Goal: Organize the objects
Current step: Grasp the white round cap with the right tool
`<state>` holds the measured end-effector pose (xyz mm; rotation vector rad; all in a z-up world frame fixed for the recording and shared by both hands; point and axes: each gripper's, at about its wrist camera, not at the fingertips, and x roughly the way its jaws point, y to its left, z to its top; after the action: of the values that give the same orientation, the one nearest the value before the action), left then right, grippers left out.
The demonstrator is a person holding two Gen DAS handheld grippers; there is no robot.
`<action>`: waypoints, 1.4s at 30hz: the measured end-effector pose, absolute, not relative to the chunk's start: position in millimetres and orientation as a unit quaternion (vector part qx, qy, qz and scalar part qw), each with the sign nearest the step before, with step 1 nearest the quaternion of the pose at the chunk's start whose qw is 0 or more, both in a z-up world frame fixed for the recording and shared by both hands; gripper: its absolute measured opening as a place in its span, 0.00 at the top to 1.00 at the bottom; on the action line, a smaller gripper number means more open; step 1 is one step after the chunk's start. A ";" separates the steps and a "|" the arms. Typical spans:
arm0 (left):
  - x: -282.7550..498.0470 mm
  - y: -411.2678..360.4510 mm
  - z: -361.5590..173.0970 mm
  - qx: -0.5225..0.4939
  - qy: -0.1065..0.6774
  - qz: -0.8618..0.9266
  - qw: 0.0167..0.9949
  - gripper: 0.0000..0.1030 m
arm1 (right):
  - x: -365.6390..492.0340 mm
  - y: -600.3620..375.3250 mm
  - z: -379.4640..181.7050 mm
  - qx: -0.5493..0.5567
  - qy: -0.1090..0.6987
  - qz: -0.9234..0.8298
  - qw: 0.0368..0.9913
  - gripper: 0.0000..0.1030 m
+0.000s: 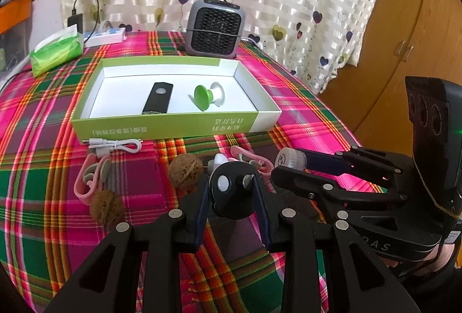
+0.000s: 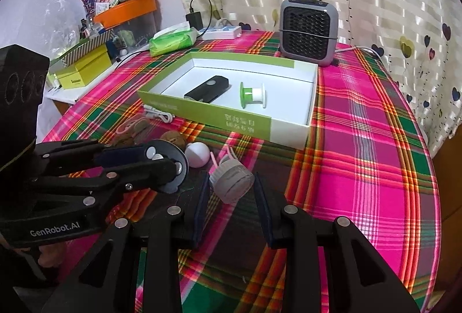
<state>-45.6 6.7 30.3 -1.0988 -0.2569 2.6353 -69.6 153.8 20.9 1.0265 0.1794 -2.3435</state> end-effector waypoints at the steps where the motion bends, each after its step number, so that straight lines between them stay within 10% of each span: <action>1: -45.5 6.7 30.2 -0.379 -0.089 0.911 0.136 0.73 | -69.4 153.3 20.8 0.383 0.067 -0.876 0.285 0.68; 42: -57.0 -12.2 47.5 -0.359 -0.074 0.925 0.097 0.73 | -79.8 127.0 35.9 0.359 0.084 -0.879 0.304 0.68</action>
<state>-57.0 -12.2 47.5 -1.0635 -0.2202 2.7402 -79.8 127.0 35.9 0.9516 0.2216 -2.3281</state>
